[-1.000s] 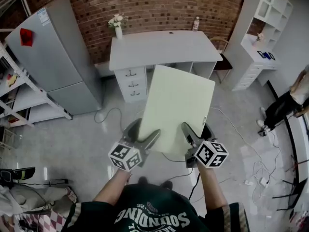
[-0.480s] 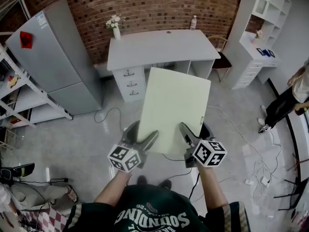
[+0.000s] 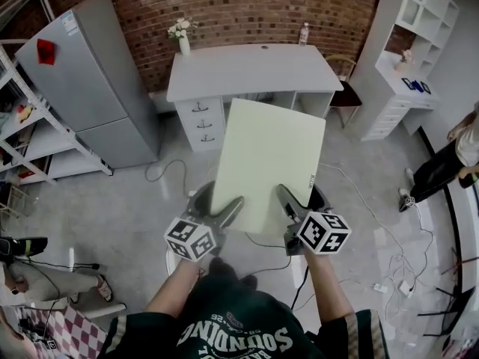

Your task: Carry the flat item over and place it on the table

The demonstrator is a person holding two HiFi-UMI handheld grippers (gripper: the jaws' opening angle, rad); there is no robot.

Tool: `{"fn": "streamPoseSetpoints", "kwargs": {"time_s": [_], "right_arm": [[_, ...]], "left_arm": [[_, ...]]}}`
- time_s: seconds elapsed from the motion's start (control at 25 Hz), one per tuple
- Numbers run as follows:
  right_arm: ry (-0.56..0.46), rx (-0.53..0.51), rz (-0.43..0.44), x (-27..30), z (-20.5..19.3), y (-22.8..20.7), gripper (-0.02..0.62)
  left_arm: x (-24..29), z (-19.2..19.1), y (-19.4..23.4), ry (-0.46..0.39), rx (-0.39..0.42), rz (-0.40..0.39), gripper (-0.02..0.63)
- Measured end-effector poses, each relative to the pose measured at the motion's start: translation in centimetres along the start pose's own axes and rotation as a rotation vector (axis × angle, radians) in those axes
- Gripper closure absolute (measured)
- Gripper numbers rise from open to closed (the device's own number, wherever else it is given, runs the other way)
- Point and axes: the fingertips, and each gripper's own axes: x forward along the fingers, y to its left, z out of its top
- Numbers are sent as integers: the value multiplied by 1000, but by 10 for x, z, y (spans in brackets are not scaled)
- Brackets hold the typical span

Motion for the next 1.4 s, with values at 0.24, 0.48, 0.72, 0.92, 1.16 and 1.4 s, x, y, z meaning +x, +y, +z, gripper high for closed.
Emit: {"fn": "streamPoseSetpoints", "kwargs": {"time_s": [0.24, 0.48, 0.72, 0.92, 1.16, 1.4], "right_arm": [[3, 1, 14, 9, -1, -2, 160], [7, 6, 4, 35, 4, -11, 160], [6, 7, -15, 85, 23, -33, 160], [7, 19, -38, 131, 39, -48, 160], [1, 18, -63, 181, 63, -57, 161], [0, 19, -87, 226, 77, -64, 161]], "left_arm": [[3, -1, 6, -4, 5, 14, 212], [24, 1, 27, 3, -3, 10, 212], [72, 9, 63, 6, -14, -8, 212], [112, 19, 100, 23, -18, -22, 213], [153, 39, 139, 28, -30, -48, 212], [185, 50, 177, 36, -41, -68, 212]]}}
